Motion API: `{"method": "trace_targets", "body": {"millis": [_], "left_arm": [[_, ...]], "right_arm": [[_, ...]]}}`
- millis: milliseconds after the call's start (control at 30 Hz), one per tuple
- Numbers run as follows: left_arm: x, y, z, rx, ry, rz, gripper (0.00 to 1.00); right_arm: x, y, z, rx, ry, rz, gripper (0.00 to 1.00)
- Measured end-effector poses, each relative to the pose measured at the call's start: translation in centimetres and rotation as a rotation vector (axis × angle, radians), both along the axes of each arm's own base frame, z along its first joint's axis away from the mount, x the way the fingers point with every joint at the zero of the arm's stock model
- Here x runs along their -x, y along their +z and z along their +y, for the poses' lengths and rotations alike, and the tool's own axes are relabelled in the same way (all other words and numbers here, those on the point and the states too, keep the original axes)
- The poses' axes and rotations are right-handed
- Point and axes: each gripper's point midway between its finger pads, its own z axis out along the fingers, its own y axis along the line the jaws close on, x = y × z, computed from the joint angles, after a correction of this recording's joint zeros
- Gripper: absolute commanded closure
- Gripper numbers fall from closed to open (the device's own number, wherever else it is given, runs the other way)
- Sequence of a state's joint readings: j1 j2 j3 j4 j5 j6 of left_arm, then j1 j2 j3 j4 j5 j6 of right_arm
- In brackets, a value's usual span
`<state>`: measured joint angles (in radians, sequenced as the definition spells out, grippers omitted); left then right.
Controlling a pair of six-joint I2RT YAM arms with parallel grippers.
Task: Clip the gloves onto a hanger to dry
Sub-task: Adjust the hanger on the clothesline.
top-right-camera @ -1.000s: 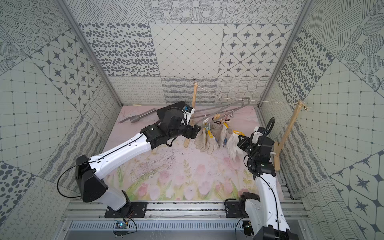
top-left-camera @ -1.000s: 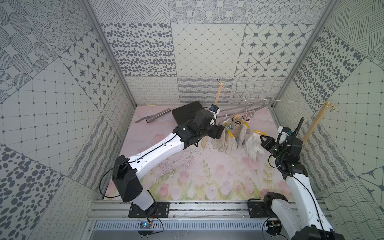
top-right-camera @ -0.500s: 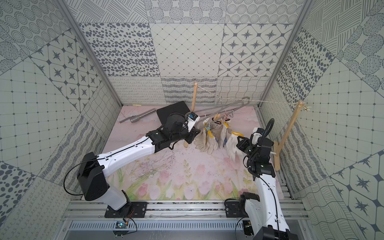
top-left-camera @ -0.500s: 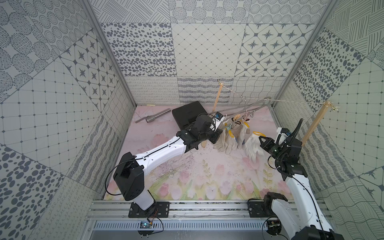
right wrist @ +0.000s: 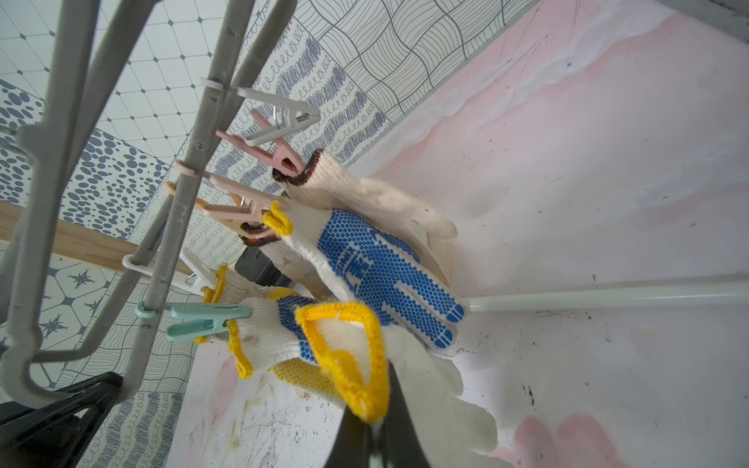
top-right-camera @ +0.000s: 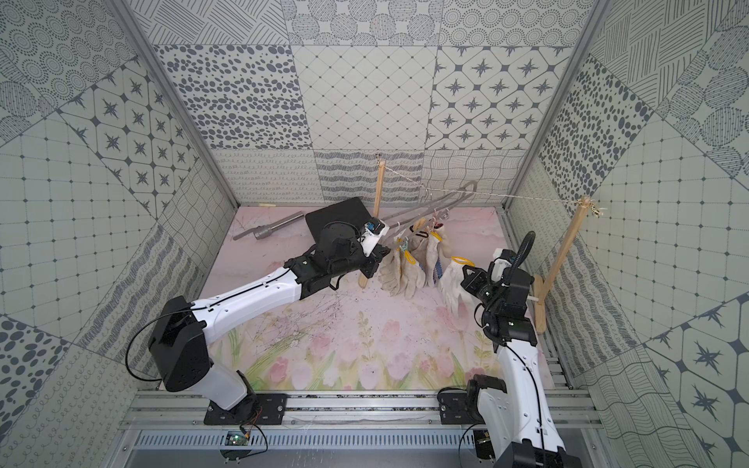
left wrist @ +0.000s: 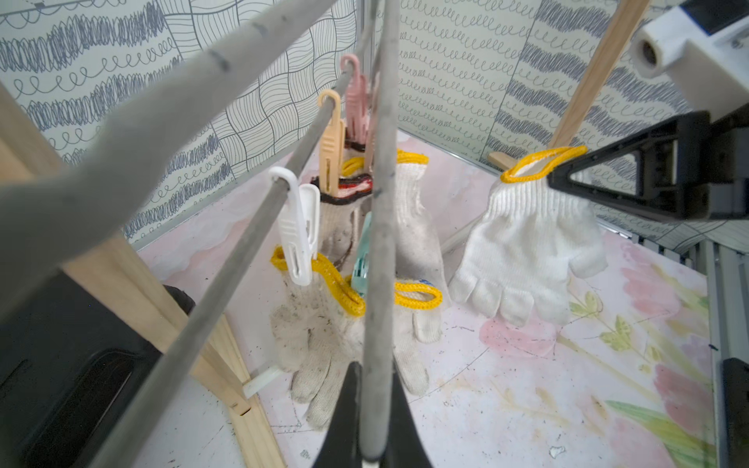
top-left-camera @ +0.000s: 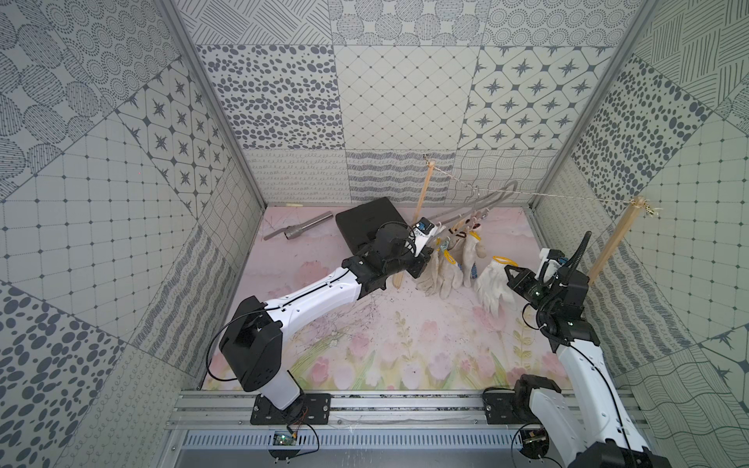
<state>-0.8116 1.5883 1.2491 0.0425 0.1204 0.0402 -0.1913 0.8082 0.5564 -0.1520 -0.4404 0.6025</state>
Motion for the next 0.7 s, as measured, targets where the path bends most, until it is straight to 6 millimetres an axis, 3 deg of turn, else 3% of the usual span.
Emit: {"method": "trace_targets", "body": {"millis": [333,700], "left_arm": [[0.1,0.9,1.7,0.01,0.021,-0.011,1.0],[0.5,2.3,6.6,0.027,0.086,-0.01,1.0]], "right_arm": [[0.0,0.0,0.0,-0.014,-0.005,0.005,1.0],[0.0,0.1,0.2,-0.025,-0.001,0.003,1.0]]}}
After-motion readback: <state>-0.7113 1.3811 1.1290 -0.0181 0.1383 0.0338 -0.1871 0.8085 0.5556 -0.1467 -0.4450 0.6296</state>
